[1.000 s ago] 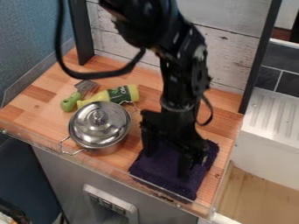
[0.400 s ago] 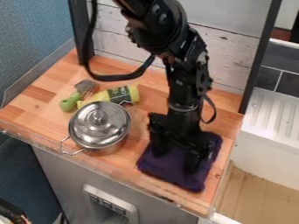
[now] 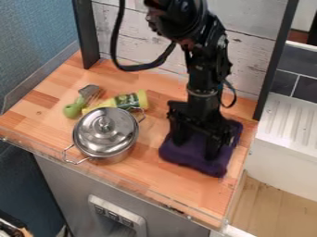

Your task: Move the purple cloth to the top of the silver pot

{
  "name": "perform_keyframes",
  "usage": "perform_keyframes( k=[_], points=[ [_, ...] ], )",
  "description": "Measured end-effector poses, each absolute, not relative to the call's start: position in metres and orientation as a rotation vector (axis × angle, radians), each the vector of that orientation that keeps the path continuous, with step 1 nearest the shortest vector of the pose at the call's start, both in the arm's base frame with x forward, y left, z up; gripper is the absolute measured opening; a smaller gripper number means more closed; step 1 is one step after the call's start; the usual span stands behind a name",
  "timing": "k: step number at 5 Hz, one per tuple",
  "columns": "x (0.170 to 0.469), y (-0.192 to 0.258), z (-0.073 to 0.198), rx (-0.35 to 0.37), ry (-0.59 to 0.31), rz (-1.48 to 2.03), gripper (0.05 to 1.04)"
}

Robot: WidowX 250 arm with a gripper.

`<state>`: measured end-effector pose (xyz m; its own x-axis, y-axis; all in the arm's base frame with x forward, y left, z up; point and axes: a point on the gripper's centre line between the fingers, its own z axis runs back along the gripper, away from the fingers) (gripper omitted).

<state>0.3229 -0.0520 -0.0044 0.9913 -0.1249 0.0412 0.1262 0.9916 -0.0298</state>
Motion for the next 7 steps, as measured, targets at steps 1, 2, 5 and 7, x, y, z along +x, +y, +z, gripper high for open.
perform_keyframes(
  k=[1,2,5,7],
  points=[
    [0.343,-0.047,-0.005,-0.045,-0.067,-0.119,1.001],
    [0.359,-0.039,-0.005,-0.035,-0.085,-0.108,1.001],
    [0.373,0.008,-0.004,0.031,-0.100,-0.007,0.999],
    [0.377,0.061,-0.001,0.100,-0.084,0.098,0.999]
  ],
)
